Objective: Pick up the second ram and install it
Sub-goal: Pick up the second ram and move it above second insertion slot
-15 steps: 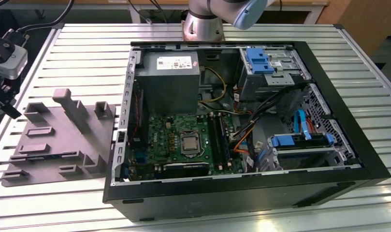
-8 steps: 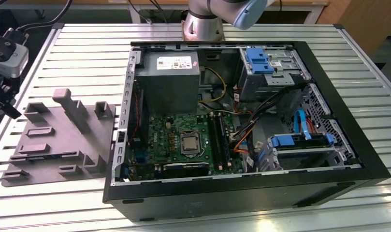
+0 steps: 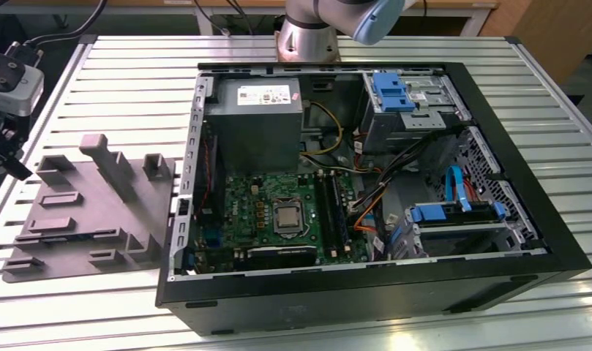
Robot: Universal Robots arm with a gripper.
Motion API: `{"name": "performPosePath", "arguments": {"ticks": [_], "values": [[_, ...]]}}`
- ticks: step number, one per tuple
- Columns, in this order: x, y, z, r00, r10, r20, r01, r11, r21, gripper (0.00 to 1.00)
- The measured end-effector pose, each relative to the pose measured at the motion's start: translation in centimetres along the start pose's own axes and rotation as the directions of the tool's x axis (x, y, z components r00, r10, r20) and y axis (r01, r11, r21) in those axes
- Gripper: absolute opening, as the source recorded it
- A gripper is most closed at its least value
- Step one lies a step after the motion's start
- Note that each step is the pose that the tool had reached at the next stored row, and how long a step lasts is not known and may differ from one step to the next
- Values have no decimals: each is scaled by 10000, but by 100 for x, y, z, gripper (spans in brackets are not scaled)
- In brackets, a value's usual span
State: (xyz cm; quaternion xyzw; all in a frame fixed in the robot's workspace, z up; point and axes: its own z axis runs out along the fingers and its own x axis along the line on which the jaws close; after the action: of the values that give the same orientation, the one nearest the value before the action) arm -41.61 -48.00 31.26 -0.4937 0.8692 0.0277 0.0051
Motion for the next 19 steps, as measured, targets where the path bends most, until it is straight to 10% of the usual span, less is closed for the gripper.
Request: {"name": "performPosePath", "arguments": {"ticks": [19], "values": [[3, 4, 14, 9976, -699, -29, 699, 9976, -26, 11]]}}
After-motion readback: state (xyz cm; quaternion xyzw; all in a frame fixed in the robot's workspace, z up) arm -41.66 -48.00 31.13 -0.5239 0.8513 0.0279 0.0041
